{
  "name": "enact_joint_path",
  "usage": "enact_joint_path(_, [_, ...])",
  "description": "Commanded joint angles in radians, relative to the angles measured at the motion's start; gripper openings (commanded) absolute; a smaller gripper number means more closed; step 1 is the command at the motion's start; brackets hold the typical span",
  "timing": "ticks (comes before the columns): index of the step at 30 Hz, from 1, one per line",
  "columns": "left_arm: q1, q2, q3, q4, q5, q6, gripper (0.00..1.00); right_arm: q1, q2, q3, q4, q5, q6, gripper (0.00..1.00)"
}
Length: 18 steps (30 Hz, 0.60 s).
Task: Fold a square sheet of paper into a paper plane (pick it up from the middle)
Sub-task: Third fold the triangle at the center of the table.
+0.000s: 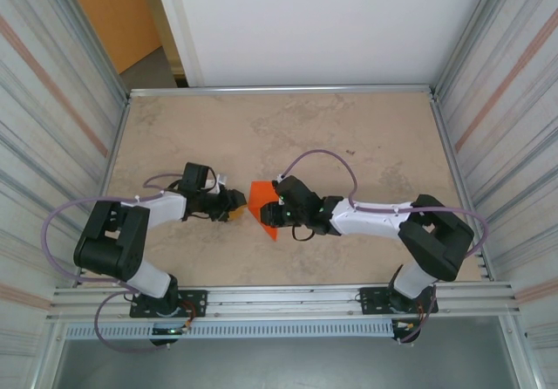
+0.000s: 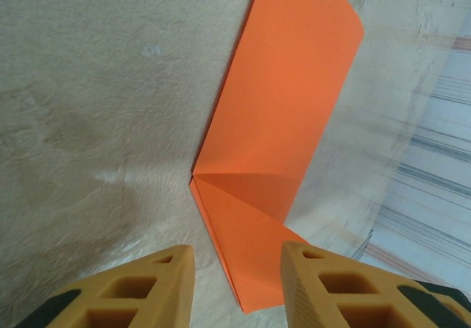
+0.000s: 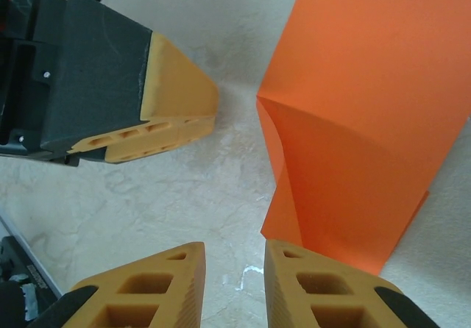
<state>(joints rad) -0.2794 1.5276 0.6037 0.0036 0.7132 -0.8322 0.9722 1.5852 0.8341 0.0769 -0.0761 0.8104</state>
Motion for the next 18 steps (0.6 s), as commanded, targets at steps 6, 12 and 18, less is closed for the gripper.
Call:
enact_joint_path(6, [0.005,0.008,0.009,-0.003,0.014,0.025,0.38,0.063,-0.087,0.015,-0.087,0.227,-0.096,0.30])
enact_joint_path(12, [0.005,0.013,0.012,-0.004,0.003,0.021,0.39,0.068,0.010,0.086,-0.098,0.025,-0.189,0.24])
enact_joint_path(18, [0.003,0.006,0.001,0.010,0.022,0.018,0.40,0.027,0.080,0.094,-0.124,0.089,-0.083,0.20])
